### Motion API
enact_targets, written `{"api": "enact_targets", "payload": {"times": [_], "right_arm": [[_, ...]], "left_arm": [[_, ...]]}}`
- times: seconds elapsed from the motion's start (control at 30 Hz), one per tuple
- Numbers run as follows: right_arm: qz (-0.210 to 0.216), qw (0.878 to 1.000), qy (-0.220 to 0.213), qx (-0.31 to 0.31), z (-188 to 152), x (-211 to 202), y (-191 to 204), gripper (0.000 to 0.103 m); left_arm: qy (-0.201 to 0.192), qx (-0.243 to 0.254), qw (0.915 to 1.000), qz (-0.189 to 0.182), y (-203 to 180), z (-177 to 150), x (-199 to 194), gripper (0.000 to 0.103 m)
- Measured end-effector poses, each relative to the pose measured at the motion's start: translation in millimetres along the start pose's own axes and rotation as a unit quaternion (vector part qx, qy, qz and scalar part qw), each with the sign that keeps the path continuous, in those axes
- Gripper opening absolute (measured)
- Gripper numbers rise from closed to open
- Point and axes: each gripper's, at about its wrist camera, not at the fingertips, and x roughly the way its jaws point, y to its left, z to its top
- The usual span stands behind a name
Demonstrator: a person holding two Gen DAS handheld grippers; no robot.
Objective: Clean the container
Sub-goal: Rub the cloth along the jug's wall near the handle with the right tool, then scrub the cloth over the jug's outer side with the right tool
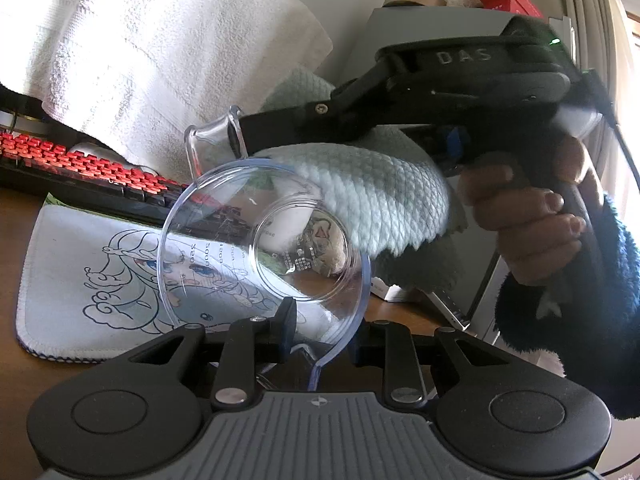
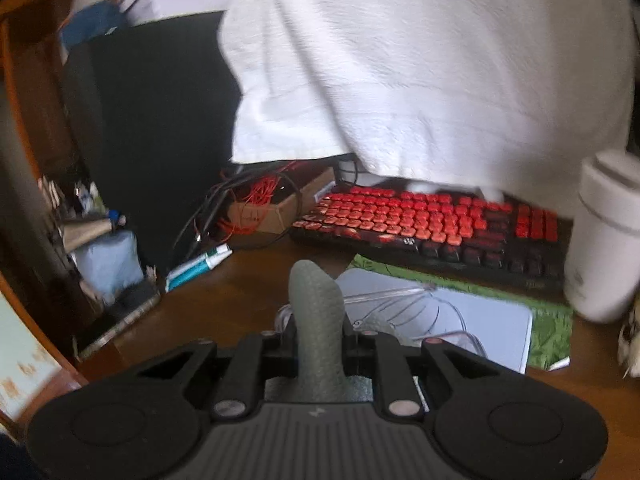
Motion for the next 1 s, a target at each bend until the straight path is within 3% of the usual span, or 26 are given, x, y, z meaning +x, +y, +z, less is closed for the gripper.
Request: {"api": "enact_targets", "payload": {"times": [0.1, 0.27, 0.5, 0.6, 1.0], "right_arm": [[0.008, 1.0, 0.002, -0.001, 0.3, -2.1, -5.9, 0.015], [-0.034, 0.999, -0.004, 0.01, 3.4, -5.5, -29.2, 0.014], [-0.051, 0.997, -0.014, 0.047, 3.7, -5.0, -51.1, 0.015], [-0.069, 0.996, -0.021, 0.046, 0.8, -5.4, -42.4, 0.015], [-0.032, 0.998, -0.057, -0.014, -20.0, -14.7, 1.8, 0.016]], "left_arm": [[0.0, 0.001, 1.0, 0.0, -0.6, -0.3, -0.2, 0.026], [0.0, 0.001, 1.0, 0.001, -1.4, -0.2, -0.9, 0.026], [-0.002, 0.0, 1.0, 0.001, -0.8, 0.6, -1.0, 0.026], [-0.001, 0.001, 1.0, 0.001, -1.1, 0.5, -1.4, 0.026], [-0.001, 0.002, 1.0, 0.001, -1.8, 0.4, -1.5, 0.026]]}}
